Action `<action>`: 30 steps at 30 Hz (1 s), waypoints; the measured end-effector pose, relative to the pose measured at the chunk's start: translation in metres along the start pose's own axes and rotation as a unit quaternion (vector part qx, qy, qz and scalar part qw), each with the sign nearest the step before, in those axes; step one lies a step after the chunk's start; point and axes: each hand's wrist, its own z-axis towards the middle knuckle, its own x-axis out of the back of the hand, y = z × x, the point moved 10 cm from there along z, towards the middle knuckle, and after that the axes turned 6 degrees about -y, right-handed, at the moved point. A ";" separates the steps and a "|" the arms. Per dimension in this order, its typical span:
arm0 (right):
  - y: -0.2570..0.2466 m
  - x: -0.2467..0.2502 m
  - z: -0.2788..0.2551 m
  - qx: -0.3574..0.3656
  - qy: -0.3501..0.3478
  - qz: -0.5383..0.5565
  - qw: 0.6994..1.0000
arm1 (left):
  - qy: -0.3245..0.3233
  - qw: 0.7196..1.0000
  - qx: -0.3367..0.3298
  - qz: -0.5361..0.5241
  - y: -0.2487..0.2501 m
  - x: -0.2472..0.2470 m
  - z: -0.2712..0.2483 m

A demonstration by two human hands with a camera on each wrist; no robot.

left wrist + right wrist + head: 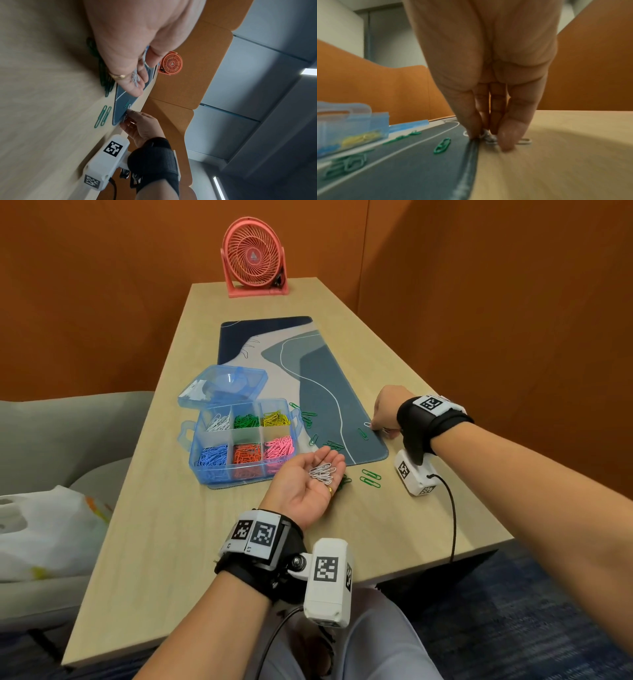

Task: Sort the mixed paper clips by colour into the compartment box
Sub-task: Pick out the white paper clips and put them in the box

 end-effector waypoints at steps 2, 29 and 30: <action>0.003 0.000 -0.001 -0.013 -0.017 -0.008 1.000 | 0.000 1.000 -0.002 0.001 0.001 0.001 0.000; 0.010 -0.013 -0.031 0.007 -0.028 -0.032 0.999 | -0.006 1.000 -0.013 0.008 0.003 0.002 -0.011; 0.009 -0.009 -0.034 0.017 -0.020 -0.005 1.000 | -0.006 1.000 -0.013 0.008 0.003 0.002 -0.011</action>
